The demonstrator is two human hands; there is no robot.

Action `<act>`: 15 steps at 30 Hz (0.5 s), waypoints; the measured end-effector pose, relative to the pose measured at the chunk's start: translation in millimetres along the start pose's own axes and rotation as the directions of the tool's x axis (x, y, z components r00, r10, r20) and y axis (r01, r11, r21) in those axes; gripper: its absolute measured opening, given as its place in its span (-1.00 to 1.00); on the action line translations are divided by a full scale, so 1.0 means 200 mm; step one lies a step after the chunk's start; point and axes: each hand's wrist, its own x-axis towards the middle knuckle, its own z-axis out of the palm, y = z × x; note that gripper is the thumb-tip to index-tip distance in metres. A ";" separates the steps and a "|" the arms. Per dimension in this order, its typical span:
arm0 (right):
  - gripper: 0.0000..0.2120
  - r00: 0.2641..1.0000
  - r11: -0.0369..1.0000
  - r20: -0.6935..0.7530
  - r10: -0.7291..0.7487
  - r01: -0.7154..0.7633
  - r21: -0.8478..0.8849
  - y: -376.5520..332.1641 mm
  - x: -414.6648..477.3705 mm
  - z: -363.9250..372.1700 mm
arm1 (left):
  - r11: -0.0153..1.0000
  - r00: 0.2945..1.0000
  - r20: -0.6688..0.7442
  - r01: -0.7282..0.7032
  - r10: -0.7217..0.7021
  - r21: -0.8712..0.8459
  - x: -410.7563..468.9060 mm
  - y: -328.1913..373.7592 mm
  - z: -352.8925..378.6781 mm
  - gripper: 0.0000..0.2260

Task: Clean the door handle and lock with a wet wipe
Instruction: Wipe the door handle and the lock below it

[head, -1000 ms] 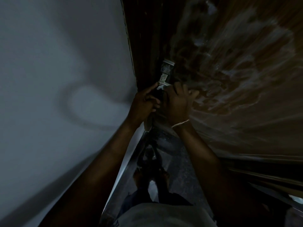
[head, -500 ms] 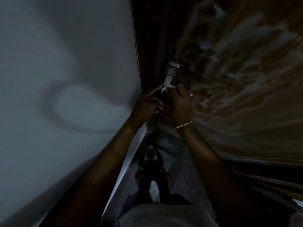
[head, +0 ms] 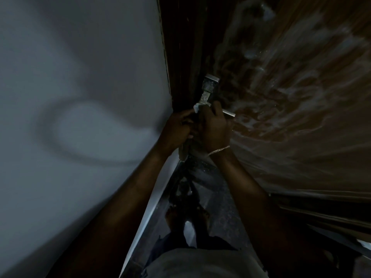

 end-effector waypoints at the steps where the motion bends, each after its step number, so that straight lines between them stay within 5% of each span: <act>1: -0.64 1.000 1.000 -0.011 0.018 -0.018 0.005 0.02 -0.01 -0.01 | 1.000 1.000 0.015 0.012 -0.012 0.013 0.00 0.00 0.01 -0.55; 8: -0.83 0.997 1.000 0.081 0.012 -0.013 0.015 -0.04 0.05 -0.04 | 1.000 0.996 -0.087 -0.009 0.007 -0.016 0.01 0.03 0.03 -0.58; 12: -0.79 1.000 1.000 -0.013 0.011 -0.012 -0.015 0.05 0.05 -0.17 | 1.000 0.998 -0.060 0.018 -0.019 -0.023 0.01 0.04 0.04 -0.47; 15: -0.86 0.997 0.999 0.083 0.002 0.003 -0.054 0.13 0.09 -0.21 | 0.998 0.997 -0.066 0.036 -0.039 -0.053 0.02 0.04 0.03 -0.47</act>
